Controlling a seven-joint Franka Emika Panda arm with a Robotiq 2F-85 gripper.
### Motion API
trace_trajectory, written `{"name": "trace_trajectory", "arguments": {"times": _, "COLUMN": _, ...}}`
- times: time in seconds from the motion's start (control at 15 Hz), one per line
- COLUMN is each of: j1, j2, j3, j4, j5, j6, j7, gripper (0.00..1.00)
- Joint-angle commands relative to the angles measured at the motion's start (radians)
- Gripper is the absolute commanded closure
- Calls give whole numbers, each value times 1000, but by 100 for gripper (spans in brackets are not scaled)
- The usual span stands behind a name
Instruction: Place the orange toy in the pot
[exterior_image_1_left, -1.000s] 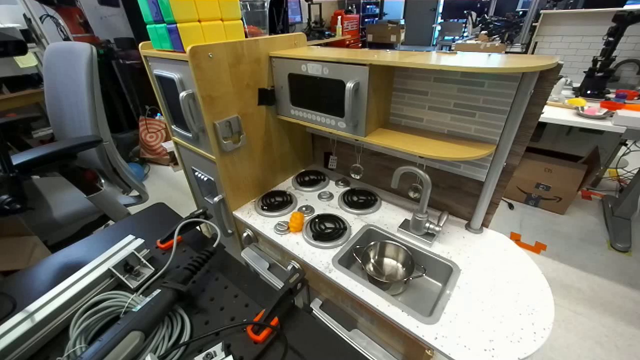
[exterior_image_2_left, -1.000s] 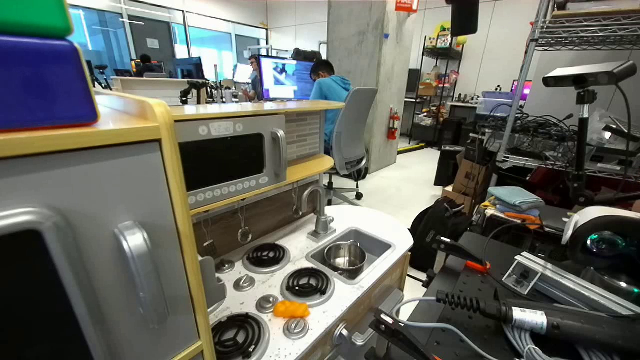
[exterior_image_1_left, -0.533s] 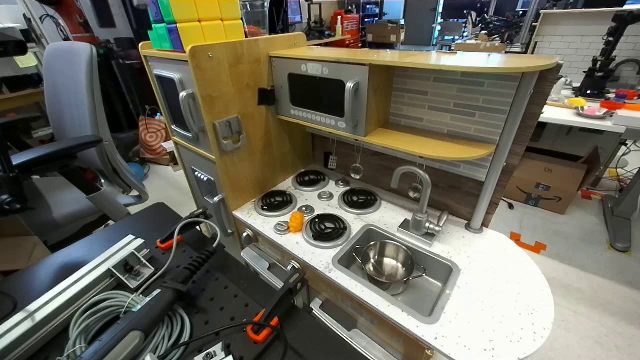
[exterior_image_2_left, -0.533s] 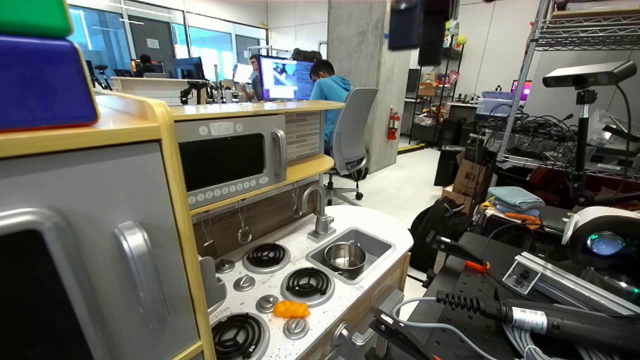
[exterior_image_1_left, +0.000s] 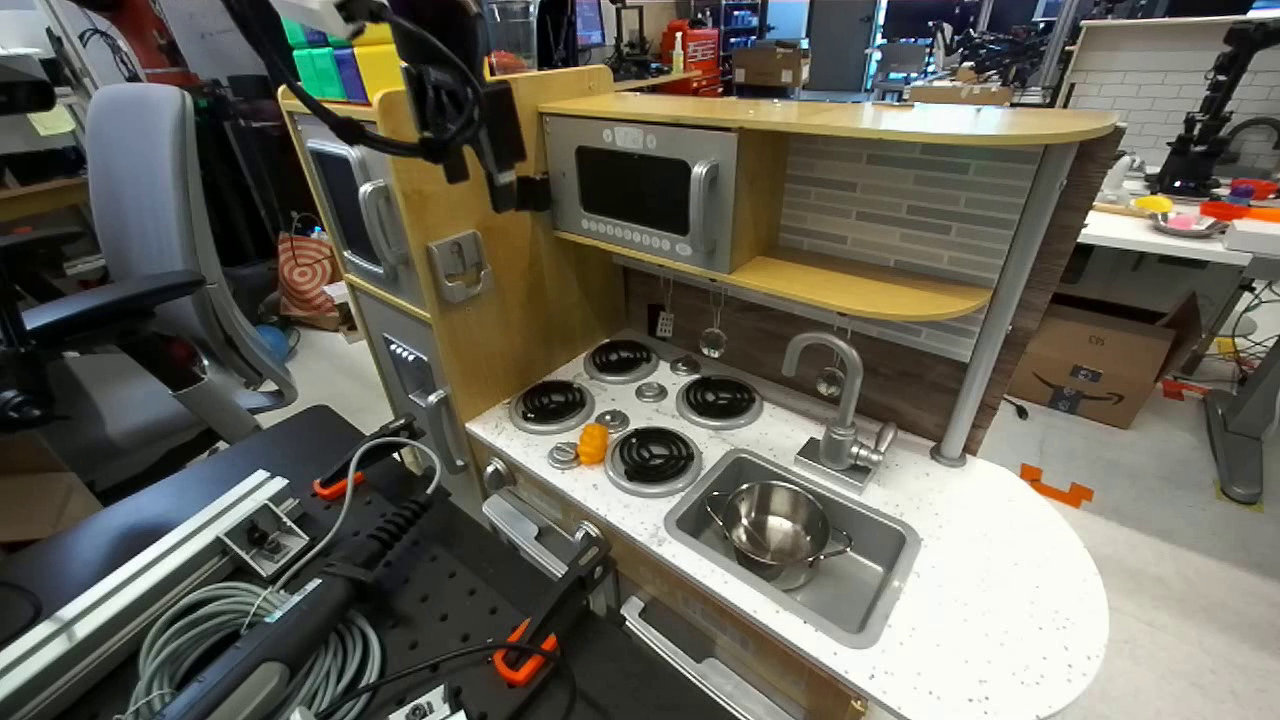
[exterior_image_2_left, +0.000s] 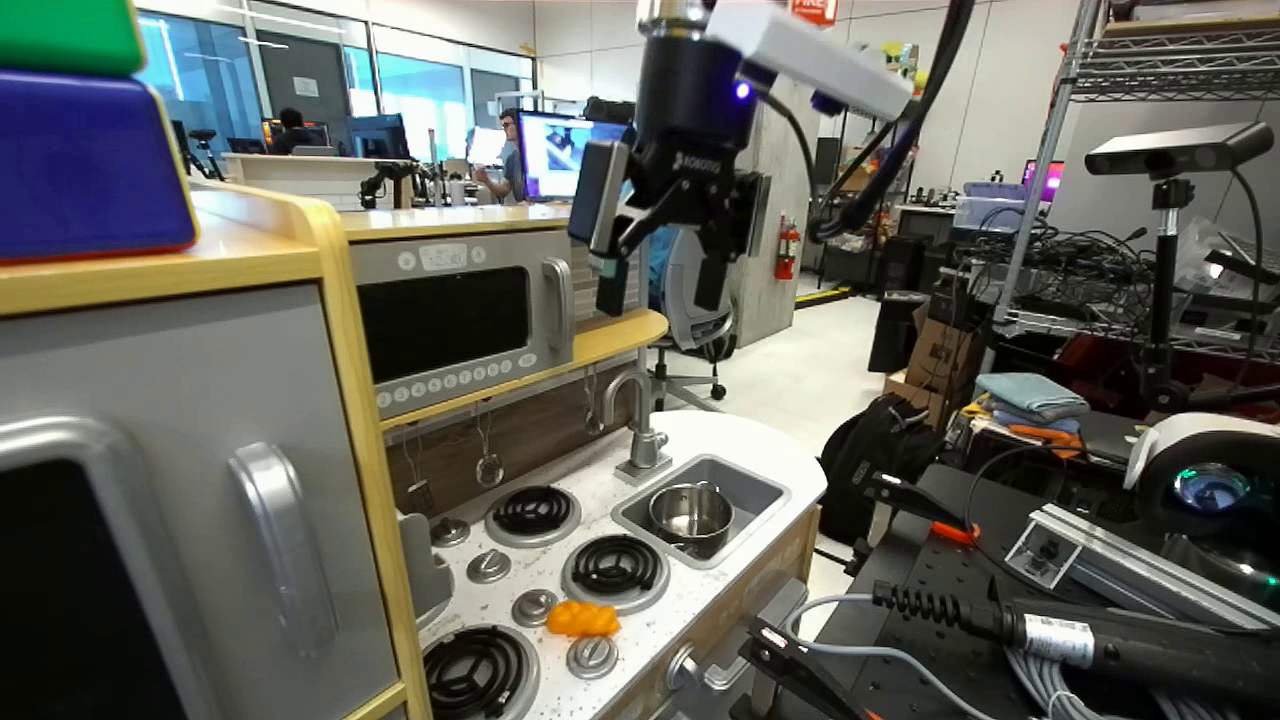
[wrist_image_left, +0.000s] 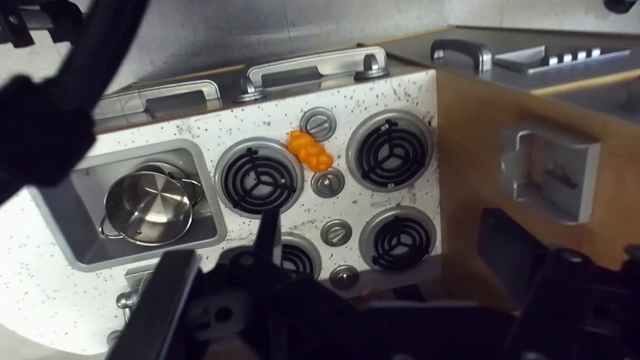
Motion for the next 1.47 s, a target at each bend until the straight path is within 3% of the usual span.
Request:
{"name": "trace_trajectory", "arguments": {"times": 0.0, "j1": -13, "j2": 127, "j3": -23, "j4": 136, "j5": -153, "j6": -52, "j7": 103, "gripper": 0}}
{"name": "trace_trajectory", "arguments": {"times": 0.07, "j1": 9, "j2": 86, "j3": -34, "j4": 55, "j5": -67, "j6": 18, "j7": 40, "gripper": 0}}
{"name": "trace_trajectory", "arguments": {"times": 0.27, "j1": 7, "j2": 132, "j3": -43, "j4": 113, "j5": -129, "j6": -11, "j7": 79, "gripper": 0}}
{"name": "trace_trajectory", "arguments": {"times": 0.33, "j1": 3, "j2": 111, "j3": -47, "j4": 113, "j5": -161, "j6": -78, "j7": -43, "gripper": 0}}
{"name": "trace_trajectory", "arguments": {"times": 0.67, "j1": -10, "j2": 101, "j3": -77, "j4": 57, "j5": -81, "j6": -87, "j7": -411, "gripper": 0}}
{"name": "trace_trajectory", "arguments": {"times": 1.13, "j1": -17, "j2": 89, "j3": -114, "j4": -34, "j5": -91, "j6": -151, "j7": -831, "gripper": 0}}
{"name": "trace_trajectory", "arguments": {"times": 1.27, "j1": -12, "j2": 83, "j3": -114, "j4": -50, "j5": -188, "j6": -240, "j7": -810, "gripper": 0}}
{"name": "trace_trajectory", "arguments": {"times": 1.33, "j1": -10, "j2": 127, "j3": -115, "j4": -21, "j5": -126, "j6": -172, "j7": -799, "gripper": 0}}
{"name": "trace_trajectory", "arguments": {"times": 1.4, "j1": -10, "j2": 125, "j3": -115, "j4": -27, "j5": -151, "j6": -199, "j7": -799, "gripper": 0}}
